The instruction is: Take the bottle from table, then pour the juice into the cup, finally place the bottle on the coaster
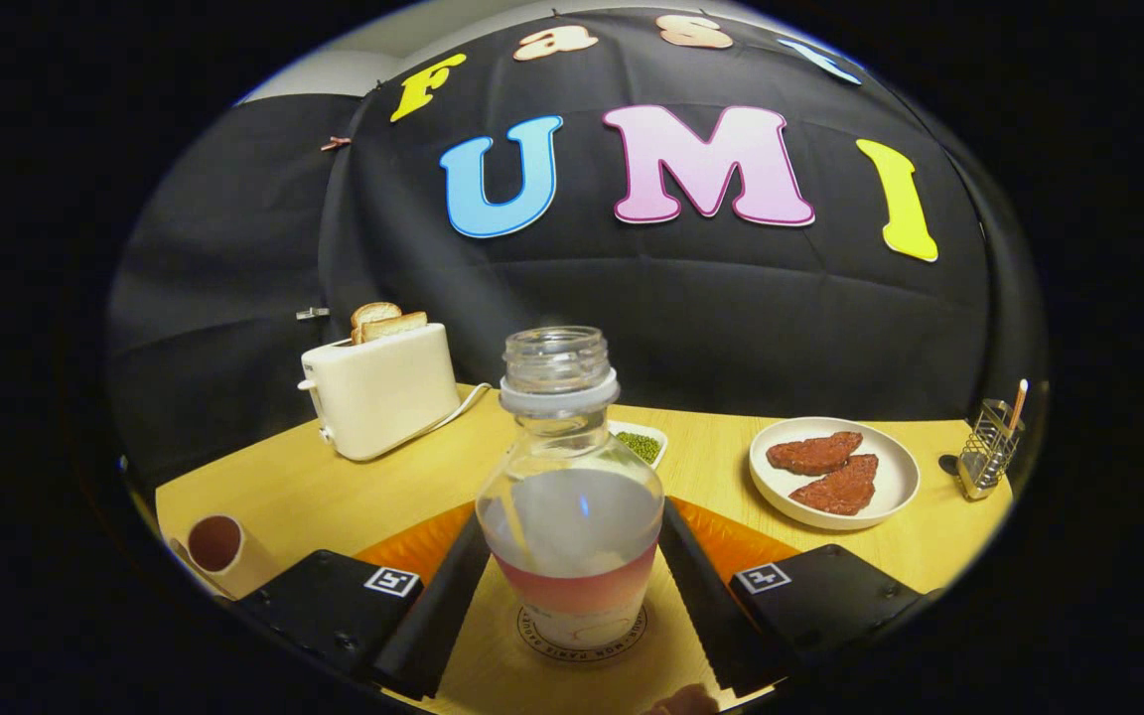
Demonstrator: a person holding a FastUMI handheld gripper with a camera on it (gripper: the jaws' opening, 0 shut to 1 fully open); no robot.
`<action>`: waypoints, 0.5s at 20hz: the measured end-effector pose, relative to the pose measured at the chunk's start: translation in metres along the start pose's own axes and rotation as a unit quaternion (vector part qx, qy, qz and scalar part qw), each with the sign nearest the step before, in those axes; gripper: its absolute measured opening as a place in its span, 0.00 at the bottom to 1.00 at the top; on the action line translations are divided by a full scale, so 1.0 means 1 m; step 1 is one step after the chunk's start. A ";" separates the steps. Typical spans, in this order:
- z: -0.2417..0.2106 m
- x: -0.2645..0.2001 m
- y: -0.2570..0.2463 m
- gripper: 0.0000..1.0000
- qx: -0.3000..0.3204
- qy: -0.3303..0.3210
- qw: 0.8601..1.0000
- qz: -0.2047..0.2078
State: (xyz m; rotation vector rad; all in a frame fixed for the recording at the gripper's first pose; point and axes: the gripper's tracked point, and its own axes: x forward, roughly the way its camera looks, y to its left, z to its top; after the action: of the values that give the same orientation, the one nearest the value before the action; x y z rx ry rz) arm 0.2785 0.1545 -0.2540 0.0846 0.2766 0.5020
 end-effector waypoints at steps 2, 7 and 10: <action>0.002 -0.009 -0.001 0.99 0.000 0.009 1.000 -0.001; 0.023 -0.047 0.001 1.00 0.016 0.015 1.000 -0.002; 0.052 -0.083 -0.006 1.00 0.023 -0.002 0.999 -0.025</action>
State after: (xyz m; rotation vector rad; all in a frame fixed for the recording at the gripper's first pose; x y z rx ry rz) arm 0.2256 0.1084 -0.1848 0.1235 0.2867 0.4458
